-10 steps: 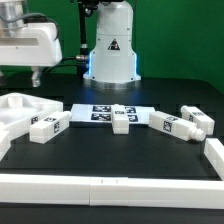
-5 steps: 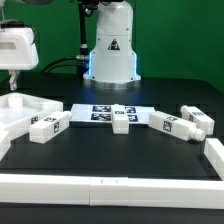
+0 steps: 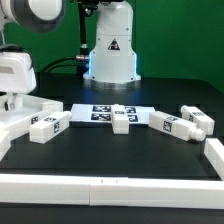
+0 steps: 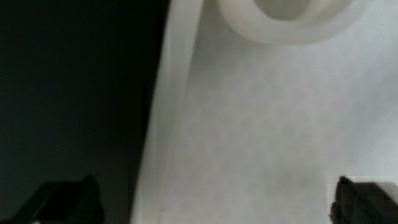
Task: Assemble desk
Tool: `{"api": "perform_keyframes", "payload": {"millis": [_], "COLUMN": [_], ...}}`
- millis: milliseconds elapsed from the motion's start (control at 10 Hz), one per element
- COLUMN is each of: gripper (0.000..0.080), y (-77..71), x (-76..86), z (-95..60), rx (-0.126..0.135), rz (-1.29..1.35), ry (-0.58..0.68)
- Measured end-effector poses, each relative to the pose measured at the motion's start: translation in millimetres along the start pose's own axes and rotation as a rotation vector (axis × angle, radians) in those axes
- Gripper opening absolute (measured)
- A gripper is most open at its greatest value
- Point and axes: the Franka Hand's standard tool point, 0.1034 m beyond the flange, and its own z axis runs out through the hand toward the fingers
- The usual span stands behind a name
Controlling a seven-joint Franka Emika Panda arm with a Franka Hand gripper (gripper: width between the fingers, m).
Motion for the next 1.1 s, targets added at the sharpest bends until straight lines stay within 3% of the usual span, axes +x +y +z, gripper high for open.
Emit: {"api": "perform_keyframes", "payload": {"millis": [100, 200, 300, 500, 600, 700, 1000, 1100], "gripper": [0.0649, 0.0553, 0.0553, 0.0235, 0.0235, 0.0093, 0.0088, 0.0085], "y": [3.7, 2.1, 1.6, 1.8, 1.8, 6.1, 5.7, 5.2], "x": [-1.4, -1.1, -1.0, -1.2, -1.2, -2.6, -3.5, -2.6], "z": [0.3, 0.4, 0.5, 0.5, 0.6, 0.1, -3.0, -11.6], "rx": [0.003, 0.003, 0.003, 0.003, 0.003, 0.001, 0.005, 0.019], "rz": [0.008, 0.004, 0.003, 0.003, 0.003, 0.024, 0.054, 0.076], "ry": [0.002, 0.001, 0.001, 0.001, 0.001, 0.001, 0.001, 0.006]}}
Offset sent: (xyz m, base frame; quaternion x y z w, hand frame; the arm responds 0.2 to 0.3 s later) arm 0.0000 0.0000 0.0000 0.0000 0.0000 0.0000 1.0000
